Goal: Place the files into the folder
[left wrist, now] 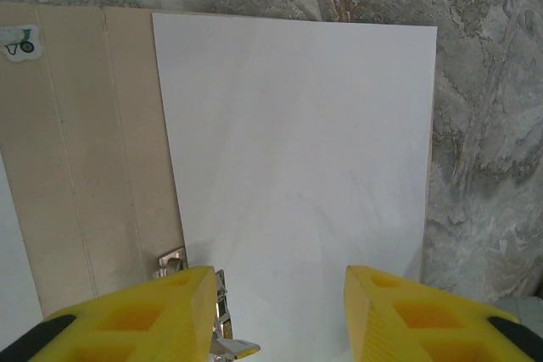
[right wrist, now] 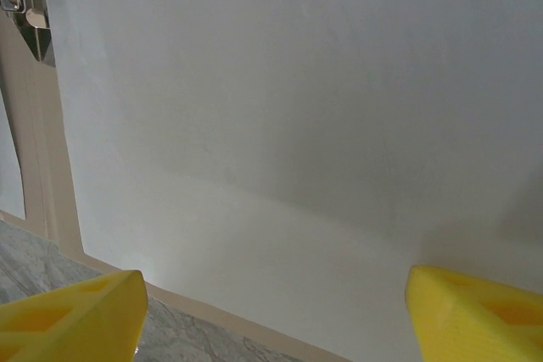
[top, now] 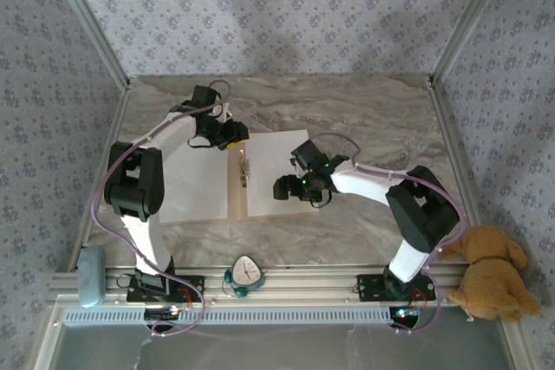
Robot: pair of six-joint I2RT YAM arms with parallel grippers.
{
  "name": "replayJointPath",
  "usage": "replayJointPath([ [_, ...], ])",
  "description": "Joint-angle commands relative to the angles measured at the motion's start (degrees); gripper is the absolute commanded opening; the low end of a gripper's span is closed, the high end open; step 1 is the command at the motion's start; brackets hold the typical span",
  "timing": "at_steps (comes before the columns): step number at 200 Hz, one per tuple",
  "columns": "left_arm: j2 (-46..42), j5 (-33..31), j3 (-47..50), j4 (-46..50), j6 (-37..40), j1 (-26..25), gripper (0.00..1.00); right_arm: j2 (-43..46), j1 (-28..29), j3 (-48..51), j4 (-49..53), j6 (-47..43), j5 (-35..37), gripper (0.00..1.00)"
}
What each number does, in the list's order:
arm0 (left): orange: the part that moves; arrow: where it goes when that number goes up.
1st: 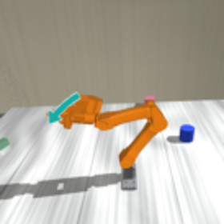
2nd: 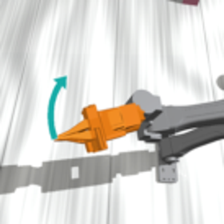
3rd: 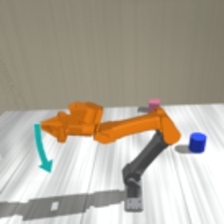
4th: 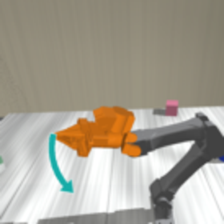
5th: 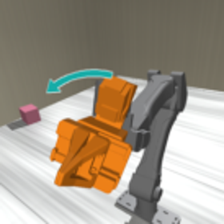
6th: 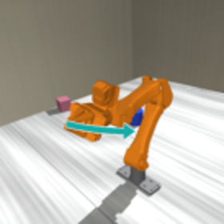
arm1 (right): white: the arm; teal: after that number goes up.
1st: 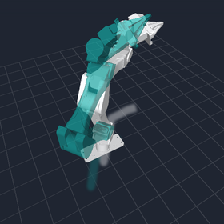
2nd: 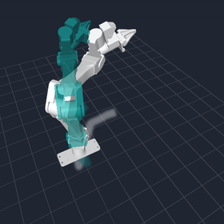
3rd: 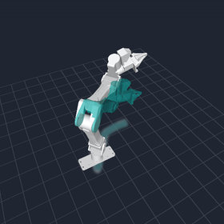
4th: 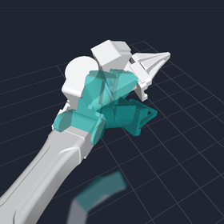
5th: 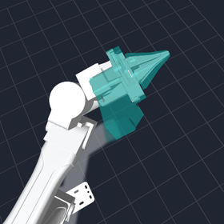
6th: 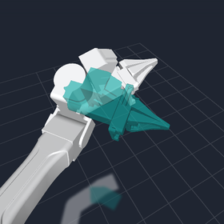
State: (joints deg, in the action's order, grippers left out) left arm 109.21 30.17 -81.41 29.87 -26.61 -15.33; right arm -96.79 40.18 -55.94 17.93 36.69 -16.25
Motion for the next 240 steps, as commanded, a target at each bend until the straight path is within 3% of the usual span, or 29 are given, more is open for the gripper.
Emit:
replayJointPath([
  [1,0.6,0.1,-1.5,0.7,-0.4,0.3,0.45,-0.9,0.5,0.7,0.0,1.0,0.6,0.81],
  [240,0.8,0.3,-1.7,1.2,-0.3,0.3,0.45,0.1,0.8,-3.1,3.4,-0.1,-0.1,0.82],
])
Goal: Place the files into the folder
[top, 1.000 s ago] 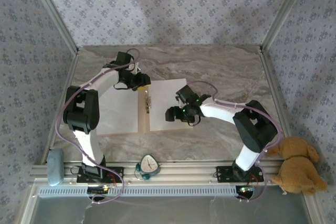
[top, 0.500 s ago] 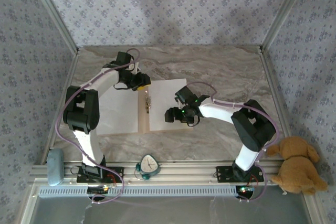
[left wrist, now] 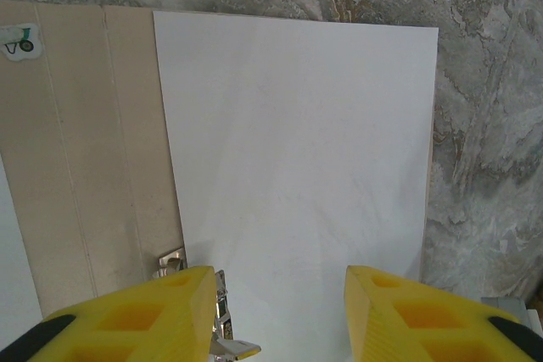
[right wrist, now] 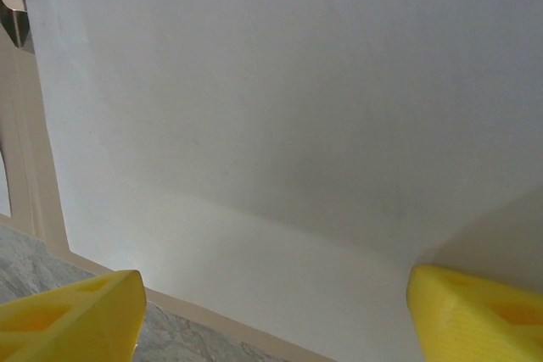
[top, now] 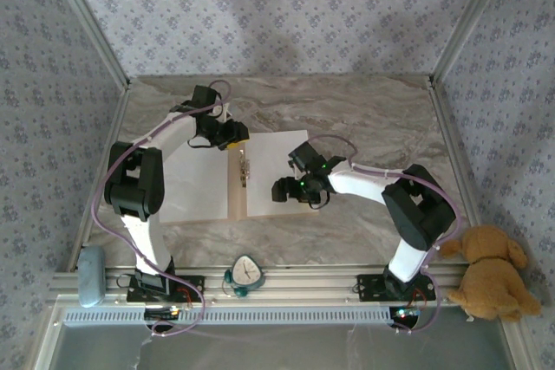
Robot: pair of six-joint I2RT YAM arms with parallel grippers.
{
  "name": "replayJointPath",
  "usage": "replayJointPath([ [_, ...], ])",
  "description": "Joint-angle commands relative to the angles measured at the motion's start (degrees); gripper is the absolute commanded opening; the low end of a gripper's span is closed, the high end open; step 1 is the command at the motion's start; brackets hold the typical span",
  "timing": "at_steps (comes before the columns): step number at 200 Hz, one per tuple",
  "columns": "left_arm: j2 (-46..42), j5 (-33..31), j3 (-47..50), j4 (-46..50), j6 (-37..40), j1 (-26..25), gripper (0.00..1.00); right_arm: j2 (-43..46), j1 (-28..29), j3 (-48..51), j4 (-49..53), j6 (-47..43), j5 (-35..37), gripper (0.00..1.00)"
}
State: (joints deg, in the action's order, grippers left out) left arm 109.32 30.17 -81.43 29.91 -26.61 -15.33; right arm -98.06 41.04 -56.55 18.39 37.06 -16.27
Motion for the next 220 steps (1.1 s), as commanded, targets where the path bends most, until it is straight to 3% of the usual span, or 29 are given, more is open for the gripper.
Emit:
replayJointPath([
  [1,0.8,0.3,-1.7,1.1,-0.3,0.3,0.45,1.5,-0.1,-2.6,3.1,-0.5,-0.1,0.82],
  [91,1.8,1.0,-1.9,0.5,-0.5,0.3,0.45,7.4,-3.1,-4.8,5.7,-0.5,-1.9,0.83],
  [220,3.4,3.5,-1.7,0.4,0.1,-0.3,0.45,1.1,-1.3,-1.7,-0.3,1.8,-2.3,0.82],
])
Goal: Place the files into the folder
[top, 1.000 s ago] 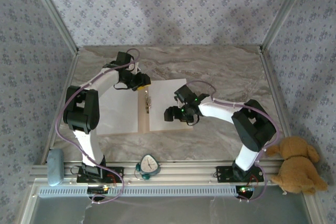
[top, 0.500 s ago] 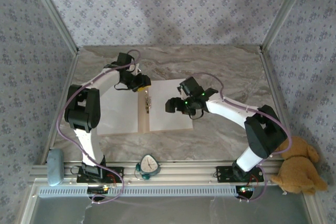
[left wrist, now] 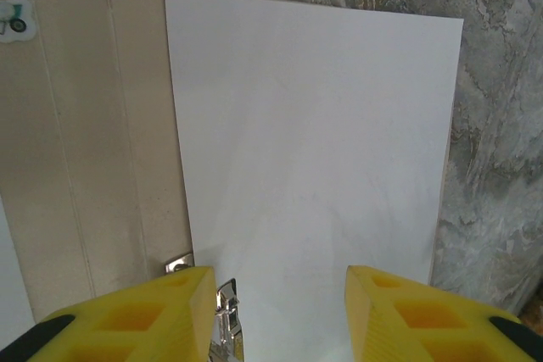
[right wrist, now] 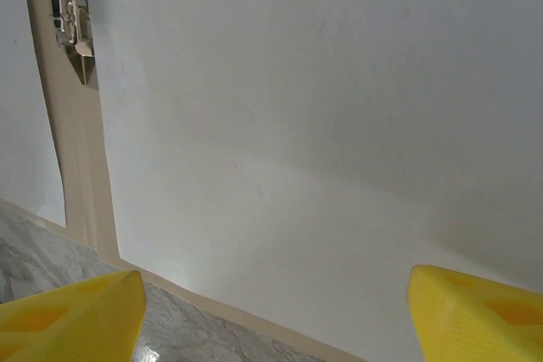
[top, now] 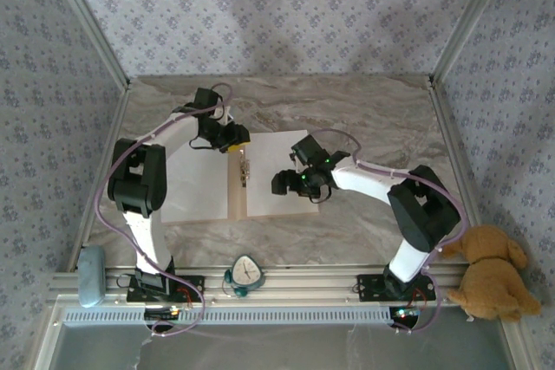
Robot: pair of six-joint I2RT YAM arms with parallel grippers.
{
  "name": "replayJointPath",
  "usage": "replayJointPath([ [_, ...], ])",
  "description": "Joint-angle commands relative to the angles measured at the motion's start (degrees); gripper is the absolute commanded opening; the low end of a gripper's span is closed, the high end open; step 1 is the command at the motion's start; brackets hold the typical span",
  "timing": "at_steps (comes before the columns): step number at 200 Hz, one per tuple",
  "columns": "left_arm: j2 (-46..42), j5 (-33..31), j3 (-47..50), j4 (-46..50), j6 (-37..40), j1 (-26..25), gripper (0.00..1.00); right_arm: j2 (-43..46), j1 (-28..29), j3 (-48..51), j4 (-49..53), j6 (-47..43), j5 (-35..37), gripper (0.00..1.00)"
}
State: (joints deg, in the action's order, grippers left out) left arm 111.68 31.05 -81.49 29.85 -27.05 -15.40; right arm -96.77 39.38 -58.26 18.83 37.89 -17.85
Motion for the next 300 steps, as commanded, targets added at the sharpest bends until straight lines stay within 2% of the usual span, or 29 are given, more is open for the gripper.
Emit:
replayJointPath([
  [1,1.0,2.6,-1.6,0.5,0.5,-0.2,0.45,-0.2,0.4,0.0,-0.7,0.9,-0.7,0.82],
  [69,-1.5,8.5,0.7,-0.3,0.8,-1.3,0.45,1.4,0.1,-0.4,0.4,0.8,-1.0,0.83],
  [132,-11.0,8.0,10.0,-1.8,-1.1,-3.1,0.45,3.3,-0.1,0.1,0.4,1.4,-1.3,0.82],
  [164,-17.2,-0.5,12.1,3.3,0.5,-2.0,0.46,3.9,-0.1,-0.3,0.5,1.7,-1.5,0.82],
  [186,-21.3,-4.5,13.8,4.8,0.2,1.6,0.46,3.8,-0.1,-1.3,1.0,1.7,-1.7,0.82],
  [210,-24.6,-13.4,15.7,8.1,0.7,5.4,0.44,4.3,-0.1,-2.2,1.2,1.8,-1.4,0.82],
  [255,-30.0,-24.4,26.5,8.0,-4.0,12.1,0.36,3.7,0.0,-4.5,1.6,1.8,-1.7,0.82],
  [272,-30.6,-26.9,31.3,6.8,-5.6,14.1,0.33,3.0,0.2,-5.7,2.1,1.8,-1.9,0.81],
  [300,-28.9,-26.9,36.5,3.4,-5.1,16.6,0.30,2.2,0.7,-7.2,2.2,1.8,-1.9,0.81],
])
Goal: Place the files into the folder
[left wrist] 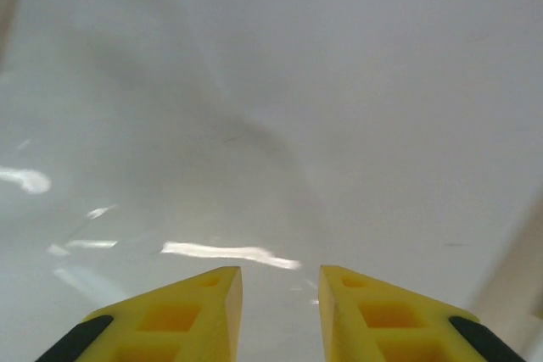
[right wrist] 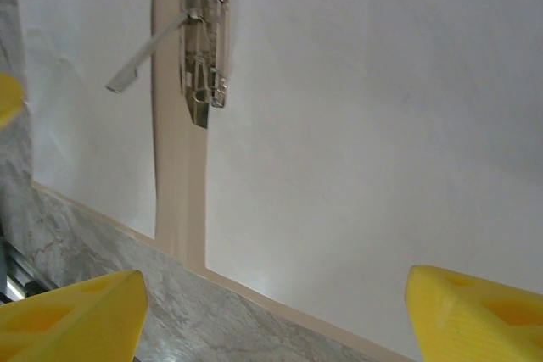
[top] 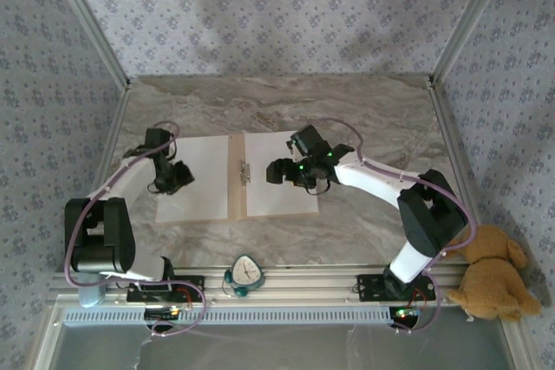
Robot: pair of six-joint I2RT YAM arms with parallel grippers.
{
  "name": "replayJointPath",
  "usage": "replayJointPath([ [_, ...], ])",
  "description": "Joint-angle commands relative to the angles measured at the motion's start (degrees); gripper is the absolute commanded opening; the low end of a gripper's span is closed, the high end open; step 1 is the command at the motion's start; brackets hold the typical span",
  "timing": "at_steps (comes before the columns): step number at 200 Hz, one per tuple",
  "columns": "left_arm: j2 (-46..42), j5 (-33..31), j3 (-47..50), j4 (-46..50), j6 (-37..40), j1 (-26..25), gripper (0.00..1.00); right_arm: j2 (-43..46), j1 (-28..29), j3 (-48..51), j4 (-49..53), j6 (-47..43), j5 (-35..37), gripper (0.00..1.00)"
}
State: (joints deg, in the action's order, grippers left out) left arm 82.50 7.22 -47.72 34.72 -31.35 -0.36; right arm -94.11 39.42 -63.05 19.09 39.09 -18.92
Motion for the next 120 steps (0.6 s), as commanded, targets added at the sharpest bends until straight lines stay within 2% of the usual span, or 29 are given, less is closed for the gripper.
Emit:
replayJointPath([
  [1,0.4,-3.0,2.8,-1.5,-0.7,1.6,0.30,-0.5,0.6,-2.5,2.0,0.6,-0.9,0.81],
  [43,5.6,1.8,4.5,-6.7,2.9,1.3,0.30,-1.6,1.0,-4.6,2.6,1.0,-0.6,0.81],
  [72,9.6,5.4,4.0,-9.8,5.4,-2.1,0.31,-2.0,0.9,-6.8,3.7,1.1,-0.1,0.81],
  [92,11.4,4.3,2.4,-9.2,6.3,-5.1,0.31,-2.0,0.6,-7.6,5.1,1.1,0.1,0.81],
  [120,12.4,5.8,0.9,-9.7,5.6,-7.6,0.31,-1.8,-0.6,-8.0,6.7,0.9,0.9,0.81],
])
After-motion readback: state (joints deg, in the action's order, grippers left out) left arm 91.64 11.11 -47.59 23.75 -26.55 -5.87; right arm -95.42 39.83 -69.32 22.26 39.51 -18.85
